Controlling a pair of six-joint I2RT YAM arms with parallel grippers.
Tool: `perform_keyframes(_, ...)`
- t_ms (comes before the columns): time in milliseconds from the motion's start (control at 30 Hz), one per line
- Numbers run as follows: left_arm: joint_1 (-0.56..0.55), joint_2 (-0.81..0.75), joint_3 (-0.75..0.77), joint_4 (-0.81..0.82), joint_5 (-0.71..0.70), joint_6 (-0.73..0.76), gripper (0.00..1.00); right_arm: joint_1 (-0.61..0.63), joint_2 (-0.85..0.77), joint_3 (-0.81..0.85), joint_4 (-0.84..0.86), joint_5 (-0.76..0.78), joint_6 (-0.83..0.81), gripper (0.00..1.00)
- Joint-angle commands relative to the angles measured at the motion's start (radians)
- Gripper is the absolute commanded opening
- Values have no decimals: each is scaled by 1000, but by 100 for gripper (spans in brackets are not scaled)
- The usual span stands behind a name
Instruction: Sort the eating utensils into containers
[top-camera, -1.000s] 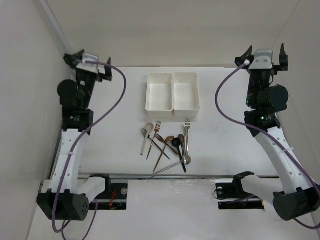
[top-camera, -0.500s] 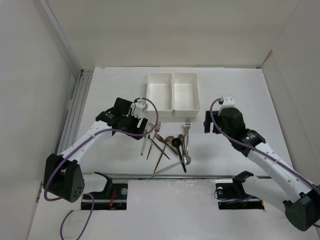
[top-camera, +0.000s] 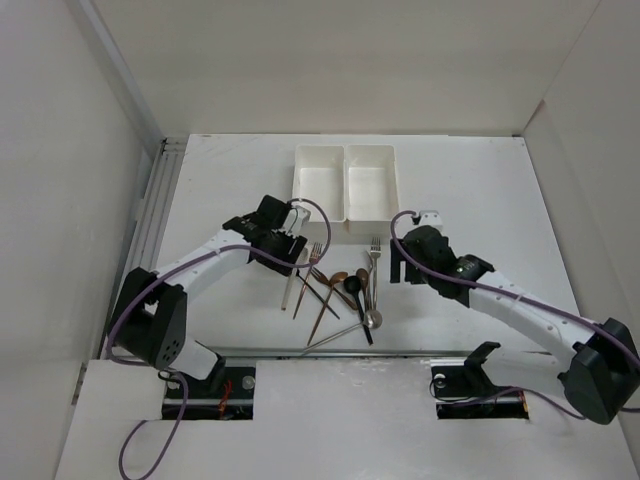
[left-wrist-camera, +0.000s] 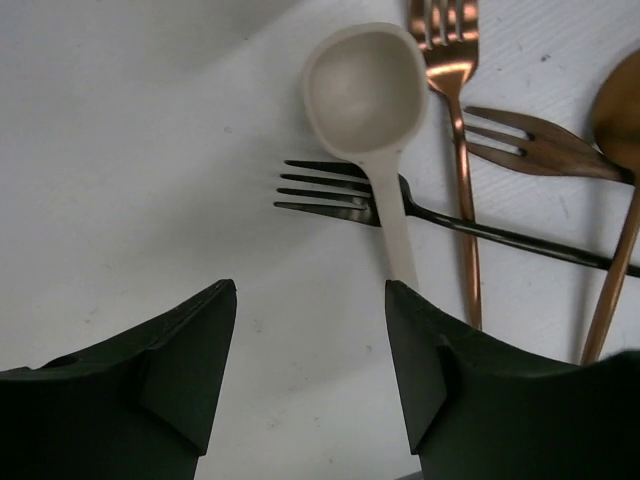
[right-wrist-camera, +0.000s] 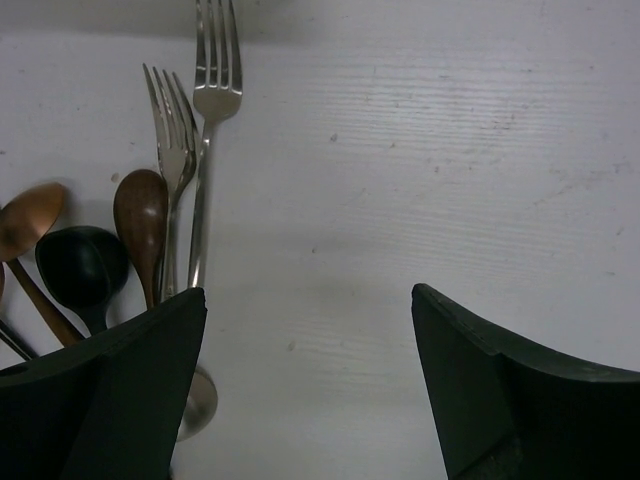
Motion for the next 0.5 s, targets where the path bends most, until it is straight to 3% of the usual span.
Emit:
perform_keyframes(0,19,16,3,23,-28,-43,58,26,29,40,77,-28,24,88)
perform_keyframes(200,-19,56,30,23,119,-30,43,64,84,50,60,17,43,84)
perform_keyframes(333,-42,80,41,-3,158,-30,43,64,75,50,37,27,52,83)
perform_keyframes(467,-42,132,30,-23,92,-48,42,64,41,30,17,46,61,82)
